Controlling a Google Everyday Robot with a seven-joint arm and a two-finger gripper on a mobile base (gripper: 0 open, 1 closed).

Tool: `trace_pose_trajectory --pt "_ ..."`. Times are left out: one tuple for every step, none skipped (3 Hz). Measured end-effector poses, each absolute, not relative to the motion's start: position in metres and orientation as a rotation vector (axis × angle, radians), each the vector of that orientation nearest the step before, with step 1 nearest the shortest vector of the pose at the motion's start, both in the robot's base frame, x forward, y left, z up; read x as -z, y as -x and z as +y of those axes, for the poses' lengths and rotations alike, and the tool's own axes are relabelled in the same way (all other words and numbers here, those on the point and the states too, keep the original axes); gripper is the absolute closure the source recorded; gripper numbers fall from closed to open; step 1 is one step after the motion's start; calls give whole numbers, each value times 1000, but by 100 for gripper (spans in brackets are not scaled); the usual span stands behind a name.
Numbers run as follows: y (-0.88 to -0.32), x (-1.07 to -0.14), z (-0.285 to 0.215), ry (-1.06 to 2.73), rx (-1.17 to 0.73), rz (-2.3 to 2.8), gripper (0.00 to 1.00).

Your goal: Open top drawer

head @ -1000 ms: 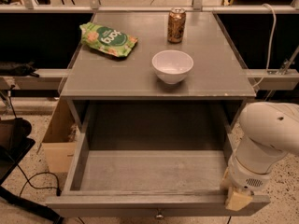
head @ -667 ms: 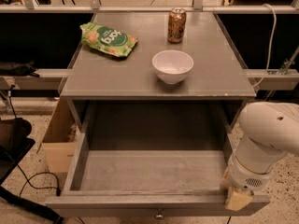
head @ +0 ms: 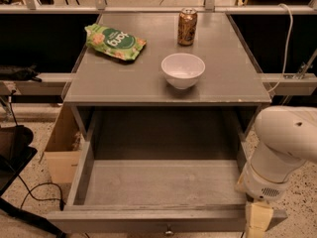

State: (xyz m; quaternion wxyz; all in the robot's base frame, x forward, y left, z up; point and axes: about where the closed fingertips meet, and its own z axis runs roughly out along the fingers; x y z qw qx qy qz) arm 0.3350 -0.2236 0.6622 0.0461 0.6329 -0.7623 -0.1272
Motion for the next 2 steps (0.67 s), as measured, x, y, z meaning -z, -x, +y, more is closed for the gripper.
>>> trace_pose_trajectory --pt "-339 -685 -223 -1964 348 -2330 0" --pt "-342 -743 -219 -2042 251 -2333 0"
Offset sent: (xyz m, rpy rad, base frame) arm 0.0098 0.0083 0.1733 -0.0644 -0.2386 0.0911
